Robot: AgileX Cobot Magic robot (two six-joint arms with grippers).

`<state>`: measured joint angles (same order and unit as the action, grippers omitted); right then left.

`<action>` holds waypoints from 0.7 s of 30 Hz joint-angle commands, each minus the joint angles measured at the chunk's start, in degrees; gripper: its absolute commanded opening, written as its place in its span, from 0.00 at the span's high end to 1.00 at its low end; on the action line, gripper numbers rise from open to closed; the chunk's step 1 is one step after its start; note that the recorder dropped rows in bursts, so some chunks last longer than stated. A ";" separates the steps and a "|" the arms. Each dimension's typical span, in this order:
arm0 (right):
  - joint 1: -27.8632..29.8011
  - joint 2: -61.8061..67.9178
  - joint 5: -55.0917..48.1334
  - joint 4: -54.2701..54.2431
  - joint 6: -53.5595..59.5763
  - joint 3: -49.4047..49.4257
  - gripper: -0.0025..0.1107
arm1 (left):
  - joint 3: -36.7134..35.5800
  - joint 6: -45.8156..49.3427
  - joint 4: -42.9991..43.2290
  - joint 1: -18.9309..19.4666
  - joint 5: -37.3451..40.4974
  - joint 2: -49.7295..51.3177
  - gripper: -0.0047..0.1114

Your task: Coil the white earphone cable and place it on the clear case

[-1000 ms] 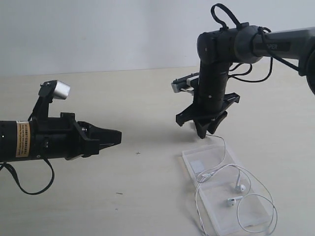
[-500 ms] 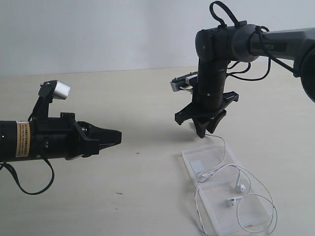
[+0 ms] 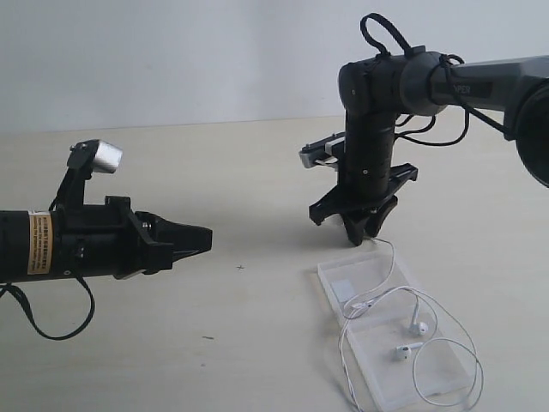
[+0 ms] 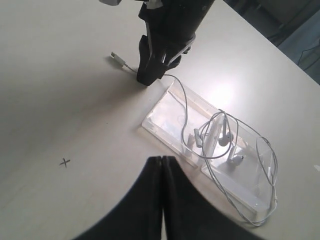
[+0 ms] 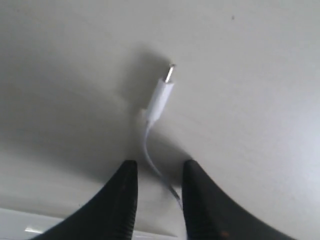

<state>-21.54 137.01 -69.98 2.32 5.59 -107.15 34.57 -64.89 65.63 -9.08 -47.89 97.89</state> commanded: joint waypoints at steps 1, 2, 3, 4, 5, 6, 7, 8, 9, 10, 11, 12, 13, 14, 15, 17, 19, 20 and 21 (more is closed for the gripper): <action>1.17 -0.05 0.02 0.65 0.31 -0.02 0.70 | -0.35 0.16 -0.39 0.14 -0.53 -0.59 0.96; 1.17 -0.05 0.02 0.53 0.31 -0.02 0.70 | -0.35 0.16 -0.39 0.14 -0.53 -0.59 0.96; 1.17 -0.05 0.02 0.39 0.31 -0.02 0.71 | -0.35 0.16 -0.39 0.14 -0.66 -0.59 0.96; 1.17 -0.05 0.02 -0.06 0.31 -0.02 0.72 | -0.35 0.16 -0.39 0.14 -0.66 -0.59 0.96; 1.17 -0.05 0.02 -0.81 0.84 -0.02 0.78 | -0.35 0.16 -0.39 0.14 -0.66 -0.59 0.96; 1.17 -0.05 0.02 -1.18 1.31 -0.02 0.82 | -0.35 0.16 -0.39 0.14 -0.66 -0.59 0.96; 1.17 -0.05 0.02 -2.32 3.65 -0.02 0.95 | -0.35 0.16 -0.39 0.14 -0.66 -0.59 0.96; 1.17 -0.05 0.02 -2.32 3.82 -0.02 0.98 | -0.35 0.16 -0.39 0.14 -0.66 -0.59 0.96; 1.17 -0.05 0.02 -2.63 3.82 -0.02 0.98 | -0.35 0.16 -0.39 0.14 -0.66 -0.59 0.96; 1.17 -0.28 0.02 -2.63 3.82 -0.02 0.98 | -0.35 0.16 -0.39 0.14 -0.66 -0.59 0.96; 1.17 -0.93 0.02 -2.73 3.82 -0.02 0.98 | -0.35 0.16 -0.50 0.14 -0.66 -0.59 0.96; 1.17 -1.86 0.02 -3.69 3.82 -0.02 0.98 | -0.35 0.16 -0.50 0.14 -0.66 -0.59 0.96; 1.17 -3.30 0.02 -5.04 4.22 -0.02 0.98 | -0.35 0.16 -0.50 0.14 -0.66 -0.59 0.96; 1.17 -4.76 0.02 -5.50 4.48 -0.02 0.98 | -0.35 0.16 -0.50 0.14 -0.66 -0.59 0.96; 1.17 -6.37 0.02 -5.50 4.37 -0.02 0.98 | -0.35 0.16 -0.50 0.14 -0.66 -0.59 0.96; 1.17 -9.21 0.02 -5.41 3.27 1.91 0.98 | -0.35 0.16 -0.50 0.14 -0.66 -0.59 0.96; 1.17 -11.72 0.02 -5.27 2.87 5.12 0.98 | -0.35 0.16 -0.62 0.14 -0.66 -0.59 0.96; 1.17 -12.93 0.02 -5.27 2.86 6.76 0.98 | -0.35 0.16 -0.74 0.14 -0.66 -0.59 0.96; 1.17 -14.11 0.02 -5.40 2.86 8.99 0.98 | -0.35 0.16 -0.92 0.14 -0.66 -0.59 0.96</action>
<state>-20.69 126.08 -69.72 -3.10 8.82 -102.70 34.57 -64.89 65.63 -9.08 -47.99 97.89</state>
